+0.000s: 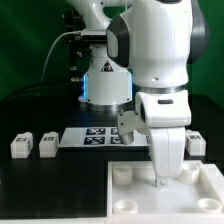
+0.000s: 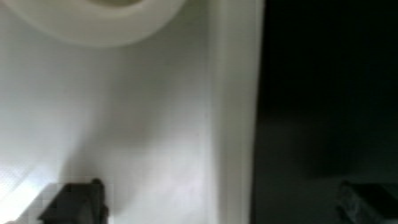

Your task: Assemble one leg

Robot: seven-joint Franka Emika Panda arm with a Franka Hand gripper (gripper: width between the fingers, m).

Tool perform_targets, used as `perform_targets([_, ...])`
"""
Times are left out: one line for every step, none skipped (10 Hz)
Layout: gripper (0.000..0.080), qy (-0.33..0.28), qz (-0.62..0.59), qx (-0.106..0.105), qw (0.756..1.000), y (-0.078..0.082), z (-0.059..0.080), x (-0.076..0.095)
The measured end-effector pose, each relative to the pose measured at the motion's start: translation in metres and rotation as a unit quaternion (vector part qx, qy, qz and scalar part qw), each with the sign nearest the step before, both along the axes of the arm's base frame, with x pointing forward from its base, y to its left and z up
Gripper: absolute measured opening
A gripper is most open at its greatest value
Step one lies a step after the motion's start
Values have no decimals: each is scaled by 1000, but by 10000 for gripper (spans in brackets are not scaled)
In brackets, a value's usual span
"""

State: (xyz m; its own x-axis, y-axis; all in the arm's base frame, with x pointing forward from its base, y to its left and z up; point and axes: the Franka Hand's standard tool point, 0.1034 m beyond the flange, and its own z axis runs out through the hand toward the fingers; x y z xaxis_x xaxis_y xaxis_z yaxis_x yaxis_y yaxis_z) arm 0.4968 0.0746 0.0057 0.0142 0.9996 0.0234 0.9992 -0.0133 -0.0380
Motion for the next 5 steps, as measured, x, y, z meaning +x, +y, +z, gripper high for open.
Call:
perform_targets([649, 0, 0, 0, 1000, 0, 0, 0])
perform_targets([649, 0, 0, 0, 1000, 0, 0, 0])
perform_targets([649, 0, 0, 0, 1000, 0, 0, 0])
perform_targets([649, 0, -2, 0, 1000, 0, 0, 0])
perform_targets([649, -5, -35, -2, 999, 0, 7, 3])
